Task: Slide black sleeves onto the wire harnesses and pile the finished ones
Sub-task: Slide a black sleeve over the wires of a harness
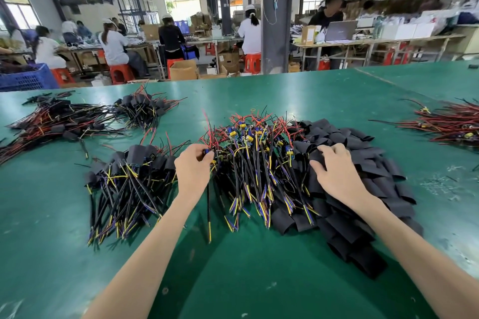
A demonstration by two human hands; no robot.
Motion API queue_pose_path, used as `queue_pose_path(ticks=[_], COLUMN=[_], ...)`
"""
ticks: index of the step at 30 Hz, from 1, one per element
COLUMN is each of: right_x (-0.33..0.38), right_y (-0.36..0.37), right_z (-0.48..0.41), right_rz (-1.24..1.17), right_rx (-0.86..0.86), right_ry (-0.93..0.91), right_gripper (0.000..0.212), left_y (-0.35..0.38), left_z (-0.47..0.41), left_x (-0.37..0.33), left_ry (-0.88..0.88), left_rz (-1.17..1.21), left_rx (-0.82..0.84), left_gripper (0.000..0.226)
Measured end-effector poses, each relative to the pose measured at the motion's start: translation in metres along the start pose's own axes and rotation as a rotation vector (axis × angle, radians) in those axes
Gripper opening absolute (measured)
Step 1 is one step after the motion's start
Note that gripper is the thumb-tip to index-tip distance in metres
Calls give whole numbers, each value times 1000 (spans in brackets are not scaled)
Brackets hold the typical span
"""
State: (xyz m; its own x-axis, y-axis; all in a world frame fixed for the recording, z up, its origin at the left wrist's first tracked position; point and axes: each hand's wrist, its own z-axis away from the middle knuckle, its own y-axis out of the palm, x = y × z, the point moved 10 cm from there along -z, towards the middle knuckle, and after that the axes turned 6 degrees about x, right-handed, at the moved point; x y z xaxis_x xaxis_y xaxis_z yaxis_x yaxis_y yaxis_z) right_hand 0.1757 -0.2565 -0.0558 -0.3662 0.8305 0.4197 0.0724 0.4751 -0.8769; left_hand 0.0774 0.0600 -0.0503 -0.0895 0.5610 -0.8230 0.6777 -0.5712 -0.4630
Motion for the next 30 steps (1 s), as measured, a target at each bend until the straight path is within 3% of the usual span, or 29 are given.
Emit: queue_pose_path(ticks=[3,5,9,12,14,17,19,23,26,30], right_x=[1,2,4,6,7,8,10,16,23,37], right_y=[-2,-3,-6,-8,-9,-11,-12,-12,-17,-31], right_z=[1,1,2,3,4,5,4,5,10,20], right_rz=[-29,-41,-52,-66,-98,-135,-154,-176,-239,-281], right_rx=[-14,-27,-48,-54,-65,-73,-74,-72,-99,-186], right_ry=[-5,-13,-21,-33,-44,-52,-63,-107,-157,-258], right_gripper=[44,44,42,41,39,36,34,37,36,29], left_y=[-2,1,27,34,25,-6,-15,-29,-46,-35], left_z=[2,1,6,9,7,3,5,14,16,24], left_x=[-8,2,21,15,3,-27,-48,-83,-99,-107], left_ry=[42,-66,-400,-427,-313,-25,114,281,385,457], left_rz=[74,260,881,992,927,566,477,535,435,146], left_rx=[-20,0,149,241,211,91,102,163,139,315], left_gripper=[19,19,9,11,15,13,11,18,20,24])
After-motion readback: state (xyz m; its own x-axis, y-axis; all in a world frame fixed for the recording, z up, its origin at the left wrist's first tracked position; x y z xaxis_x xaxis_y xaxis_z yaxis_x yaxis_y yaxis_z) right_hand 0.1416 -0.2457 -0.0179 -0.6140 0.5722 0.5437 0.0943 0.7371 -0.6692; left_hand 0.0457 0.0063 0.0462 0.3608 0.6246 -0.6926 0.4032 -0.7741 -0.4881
